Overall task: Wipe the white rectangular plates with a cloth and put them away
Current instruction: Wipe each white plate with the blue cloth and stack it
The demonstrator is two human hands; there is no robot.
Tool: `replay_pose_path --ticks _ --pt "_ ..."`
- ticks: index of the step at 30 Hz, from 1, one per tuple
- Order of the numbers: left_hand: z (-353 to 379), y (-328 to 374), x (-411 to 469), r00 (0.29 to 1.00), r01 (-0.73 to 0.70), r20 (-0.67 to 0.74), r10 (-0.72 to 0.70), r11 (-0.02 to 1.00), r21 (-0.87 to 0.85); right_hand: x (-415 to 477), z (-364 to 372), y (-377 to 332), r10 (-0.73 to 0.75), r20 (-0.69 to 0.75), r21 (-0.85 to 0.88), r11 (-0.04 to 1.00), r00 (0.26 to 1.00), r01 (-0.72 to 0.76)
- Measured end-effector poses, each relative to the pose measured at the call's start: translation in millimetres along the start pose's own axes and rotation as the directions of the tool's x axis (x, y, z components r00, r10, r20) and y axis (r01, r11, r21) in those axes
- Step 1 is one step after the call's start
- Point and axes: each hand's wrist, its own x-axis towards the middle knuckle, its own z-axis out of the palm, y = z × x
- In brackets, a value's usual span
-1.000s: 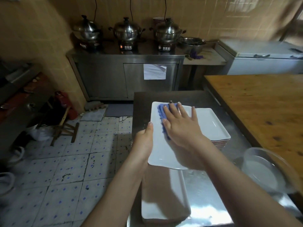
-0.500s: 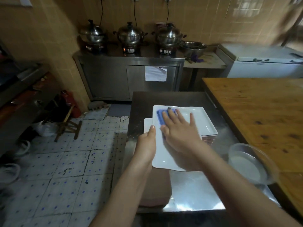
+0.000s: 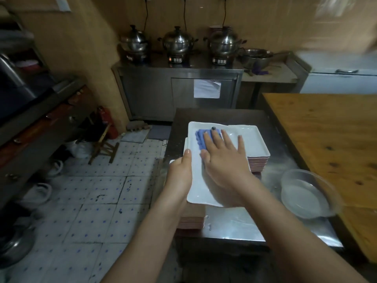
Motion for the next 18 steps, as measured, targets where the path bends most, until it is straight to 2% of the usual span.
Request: replay_pose_path --ticks 2,5,10,14,18 --pt "-7 0 -1 1.0 0.008 -0.011 -0.008 0.999 -0.045 0 -1 11 0.064 -0.007 -0.015 0.998 0.998 -0.064" --pt "-14 4 -1 1.0 0.01 -0.01 -0.011 0.998 -0.067 -29 10 12 0.053 -0.039 -0.007 0.999 0.998 -0.053" --pt "-8 6 1 1.0 0.006 -0.003 -0.006 0.998 -0.055 -43 19 -17 -0.05 0.041 0.195 0.98 0.998 0.041" --pt "-11 7 -1 1.0 0.01 0.009 -0.009 0.997 -0.074 -16 -2 -13 -0.029 -0.028 0.195 0.98 0.999 0.034" --pt "-21 12 -1 1.0 0.0 0.015 0.002 0.991 -0.132 -22 -5 -20 0.104 -0.185 0.38 0.924 0.977 -0.027"
